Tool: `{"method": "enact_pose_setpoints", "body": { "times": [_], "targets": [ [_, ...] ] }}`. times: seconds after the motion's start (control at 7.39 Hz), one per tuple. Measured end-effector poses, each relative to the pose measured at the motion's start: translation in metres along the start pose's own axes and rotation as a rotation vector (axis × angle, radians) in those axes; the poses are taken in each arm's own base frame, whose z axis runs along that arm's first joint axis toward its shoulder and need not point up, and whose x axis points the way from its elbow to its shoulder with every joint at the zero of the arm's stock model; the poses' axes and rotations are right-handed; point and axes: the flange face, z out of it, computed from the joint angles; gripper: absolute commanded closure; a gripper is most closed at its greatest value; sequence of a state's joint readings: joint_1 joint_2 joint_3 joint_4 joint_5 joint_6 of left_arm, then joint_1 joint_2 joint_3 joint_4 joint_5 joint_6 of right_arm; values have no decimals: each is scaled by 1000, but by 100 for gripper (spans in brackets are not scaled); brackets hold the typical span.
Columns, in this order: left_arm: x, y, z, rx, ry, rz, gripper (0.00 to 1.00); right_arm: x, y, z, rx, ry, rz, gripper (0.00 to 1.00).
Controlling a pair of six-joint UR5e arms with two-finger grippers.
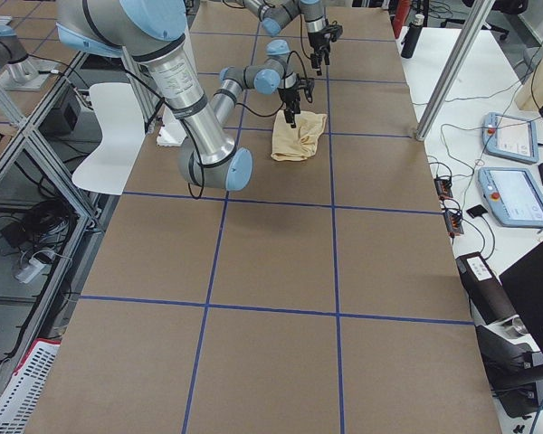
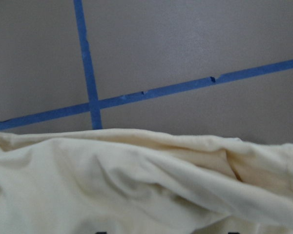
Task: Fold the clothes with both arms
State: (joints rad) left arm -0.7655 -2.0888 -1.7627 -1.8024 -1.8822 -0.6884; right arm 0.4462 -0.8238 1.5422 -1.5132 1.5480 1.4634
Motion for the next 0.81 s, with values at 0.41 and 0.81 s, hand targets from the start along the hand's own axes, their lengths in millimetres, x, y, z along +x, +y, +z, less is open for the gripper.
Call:
{"method": "enact_pose_setpoints", "body": {
  "times": [0.41,0.81],
  "targets": [
    [0,0,-2,3,1,-2,0,28,-64,32,97,92,-131,60],
    [-2,6,-7,5,5,-1,0,42,-132,37,155,60,-179,0]
  ]
}}
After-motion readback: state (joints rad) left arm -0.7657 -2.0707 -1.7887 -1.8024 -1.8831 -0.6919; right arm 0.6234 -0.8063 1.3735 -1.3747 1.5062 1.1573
